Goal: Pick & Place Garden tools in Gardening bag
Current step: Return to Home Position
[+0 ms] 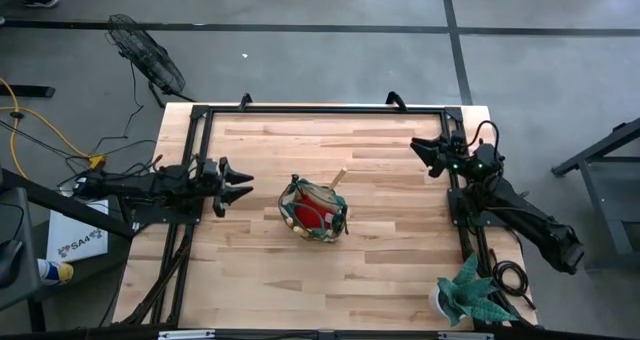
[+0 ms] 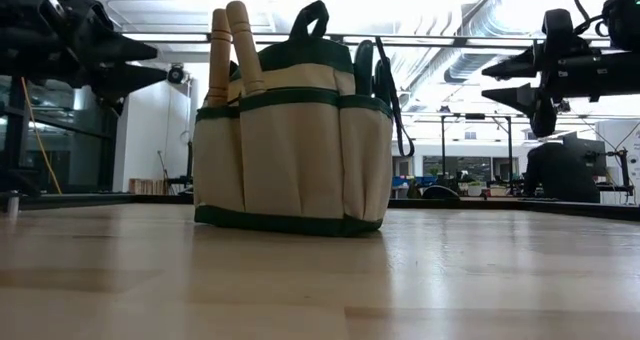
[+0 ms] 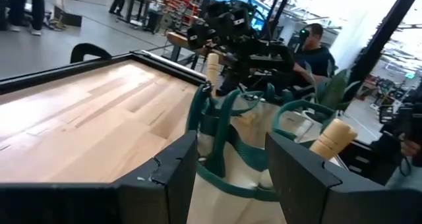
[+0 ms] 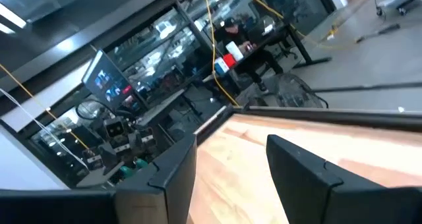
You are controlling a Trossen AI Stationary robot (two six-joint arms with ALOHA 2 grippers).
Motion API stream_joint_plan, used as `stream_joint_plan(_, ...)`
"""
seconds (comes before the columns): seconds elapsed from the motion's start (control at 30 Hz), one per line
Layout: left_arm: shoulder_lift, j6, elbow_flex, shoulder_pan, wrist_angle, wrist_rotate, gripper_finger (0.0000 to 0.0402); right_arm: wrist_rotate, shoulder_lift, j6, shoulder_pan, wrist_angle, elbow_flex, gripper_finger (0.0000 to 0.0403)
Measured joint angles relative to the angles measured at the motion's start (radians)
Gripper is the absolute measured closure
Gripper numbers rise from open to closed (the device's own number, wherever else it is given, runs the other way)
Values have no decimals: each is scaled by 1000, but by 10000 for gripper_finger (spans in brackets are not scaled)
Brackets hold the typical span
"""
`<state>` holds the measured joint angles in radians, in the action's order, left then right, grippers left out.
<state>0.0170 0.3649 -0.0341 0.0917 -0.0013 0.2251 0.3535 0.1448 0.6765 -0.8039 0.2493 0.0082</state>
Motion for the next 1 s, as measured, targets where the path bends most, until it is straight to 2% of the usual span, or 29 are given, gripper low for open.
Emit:
stream_joint_plan(0.23, 0, 0, 1, 0, 17, -48, 227, 17, 0, 0, -1, -15, 0, 227)
stream_joint_plan(1.0, 0, 0, 1, 0, 23, -51, 227, 16, 0, 0, -1, -15, -2, 227)
